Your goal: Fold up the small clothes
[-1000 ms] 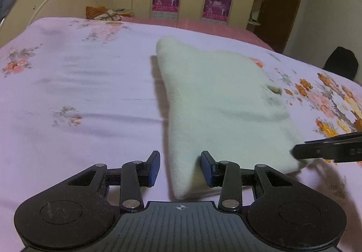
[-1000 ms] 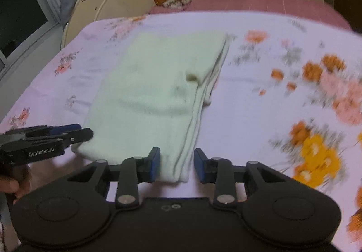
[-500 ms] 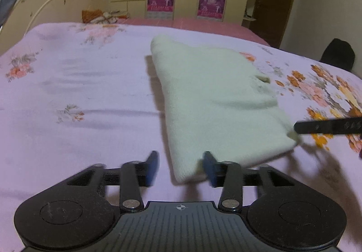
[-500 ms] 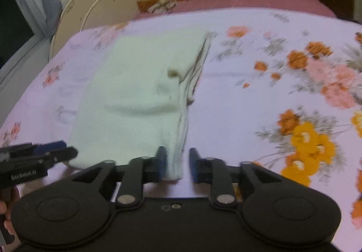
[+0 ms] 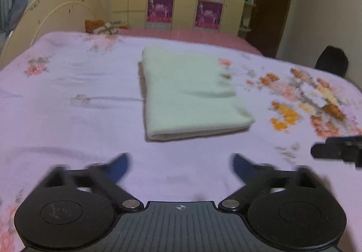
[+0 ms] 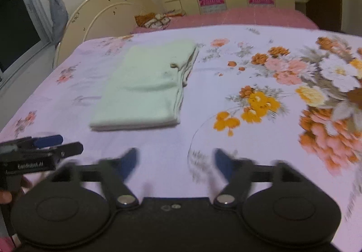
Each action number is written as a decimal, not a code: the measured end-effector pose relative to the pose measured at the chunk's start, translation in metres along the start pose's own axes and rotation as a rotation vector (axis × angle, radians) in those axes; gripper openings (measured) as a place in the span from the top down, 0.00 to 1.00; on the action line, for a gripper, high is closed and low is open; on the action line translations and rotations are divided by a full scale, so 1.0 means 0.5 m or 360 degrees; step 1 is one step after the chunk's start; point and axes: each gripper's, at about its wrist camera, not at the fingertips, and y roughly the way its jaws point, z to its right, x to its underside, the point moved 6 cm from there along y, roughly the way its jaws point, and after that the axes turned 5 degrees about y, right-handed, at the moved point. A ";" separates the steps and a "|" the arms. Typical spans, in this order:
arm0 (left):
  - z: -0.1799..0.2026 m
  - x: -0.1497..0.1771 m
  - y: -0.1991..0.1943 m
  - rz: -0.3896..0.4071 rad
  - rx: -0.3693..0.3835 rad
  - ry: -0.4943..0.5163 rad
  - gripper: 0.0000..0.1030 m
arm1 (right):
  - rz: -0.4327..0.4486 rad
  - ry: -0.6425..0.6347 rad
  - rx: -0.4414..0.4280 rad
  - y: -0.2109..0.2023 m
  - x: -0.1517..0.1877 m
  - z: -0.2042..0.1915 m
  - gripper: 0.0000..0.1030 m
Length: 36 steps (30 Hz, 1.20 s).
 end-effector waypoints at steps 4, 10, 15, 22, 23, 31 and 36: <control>0.029 -0.002 -0.078 0.0062 0.0010 0.0065 0.00 | 0.0088 -0.0039 0.0031 -0.085 0.027 -0.025 0.01; 0.062 0.011 -0.175 0.0119 0.0046 0.0052 0.00 | 0.0154 0.0047 0.0092 -0.165 0.038 -0.044 0.01; 0.086 0.030 -0.234 0.0141 0.0053 0.0064 0.00 | 0.0290 0.0030 0.0133 -0.229 0.053 -0.066 0.01; 0.100 0.029 -0.269 0.0185 0.0031 0.0078 0.00 | 0.0330 -0.0055 0.0231 -0.265 0.070 -0.071 0.01; 0.101 0.027 -0.273 0.0195 0.0035 0.0077 0.00 | 0.0337 -0.0069 0.0237 -0.267 0.070 -0.072 0.01; 0.111 0.025 -0.287 0.0221 0.0048 0.0066 0.00 | 0.0378 -0.0142 0.0247 -0.275 0.071 -0.088 0.01; 0.116 0.033 -0.294 0.0225 0.0030 0.0091 0.00 | 0.0382 -0.0161 0.0244 -0.276 0.078 -0.095 0.01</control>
